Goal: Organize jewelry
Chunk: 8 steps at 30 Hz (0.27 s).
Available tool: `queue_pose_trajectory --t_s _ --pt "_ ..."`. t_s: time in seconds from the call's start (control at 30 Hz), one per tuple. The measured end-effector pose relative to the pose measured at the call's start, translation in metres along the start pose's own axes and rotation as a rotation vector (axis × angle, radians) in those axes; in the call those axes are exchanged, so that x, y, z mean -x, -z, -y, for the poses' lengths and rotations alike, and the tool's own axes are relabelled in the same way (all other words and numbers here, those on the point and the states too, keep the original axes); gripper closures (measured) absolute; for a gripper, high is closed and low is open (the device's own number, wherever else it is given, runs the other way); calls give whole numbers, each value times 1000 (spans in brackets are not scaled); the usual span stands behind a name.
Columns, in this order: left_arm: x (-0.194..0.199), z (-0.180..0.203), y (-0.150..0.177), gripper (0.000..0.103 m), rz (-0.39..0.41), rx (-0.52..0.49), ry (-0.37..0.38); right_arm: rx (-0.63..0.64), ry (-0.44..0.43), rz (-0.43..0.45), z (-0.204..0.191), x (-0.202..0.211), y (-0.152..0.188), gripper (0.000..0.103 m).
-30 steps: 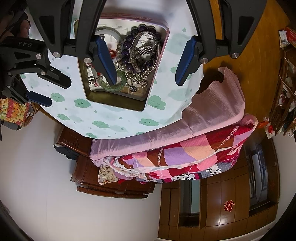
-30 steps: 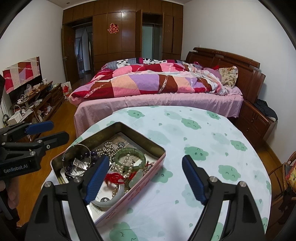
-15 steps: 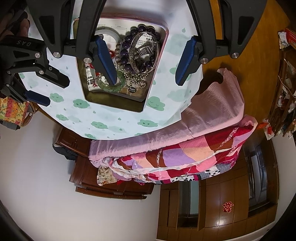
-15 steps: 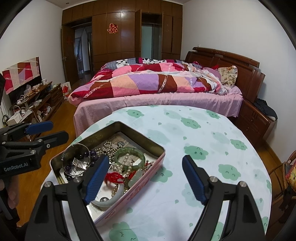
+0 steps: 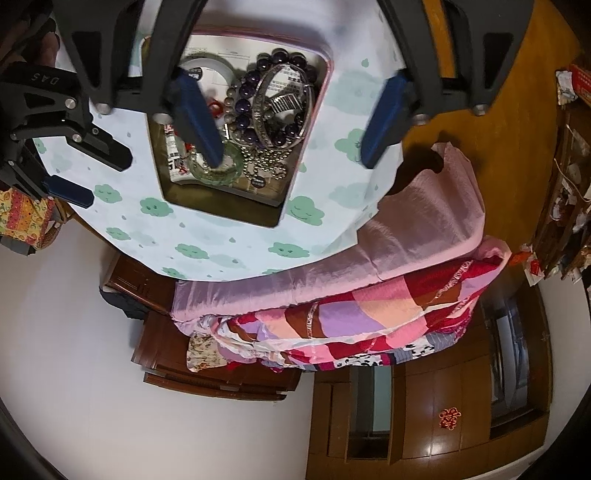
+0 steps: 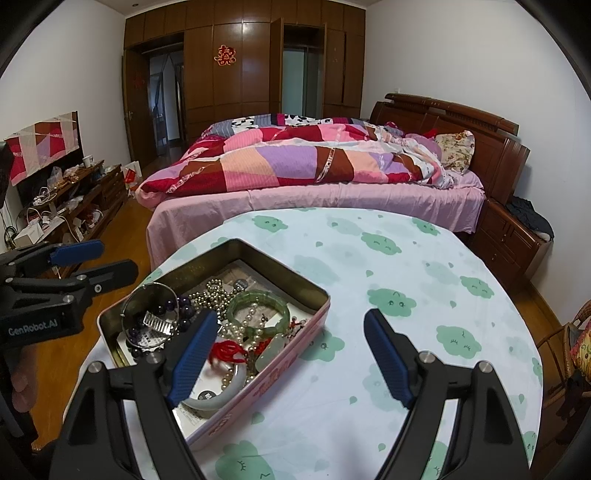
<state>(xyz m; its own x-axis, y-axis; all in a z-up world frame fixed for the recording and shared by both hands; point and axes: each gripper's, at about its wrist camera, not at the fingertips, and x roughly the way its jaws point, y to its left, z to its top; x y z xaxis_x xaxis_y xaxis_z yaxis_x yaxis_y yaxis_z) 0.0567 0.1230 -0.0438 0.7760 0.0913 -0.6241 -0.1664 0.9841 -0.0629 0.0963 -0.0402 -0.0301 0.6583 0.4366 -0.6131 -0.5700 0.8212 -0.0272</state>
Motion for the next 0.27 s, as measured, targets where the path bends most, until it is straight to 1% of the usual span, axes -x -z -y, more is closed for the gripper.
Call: queue_pose_trajectory --t_s 0.03,0.13,0.27 --pt "0 0 0 23 4 -1 -13 0 1 0 -1 0 0 20" --pt "2 -2 1 23 17 0 -18 -3 2 -2 1 0 1 20" --pt "2 -2 1 23 14 2 -7 -3 2 -1 3 0 3 20"
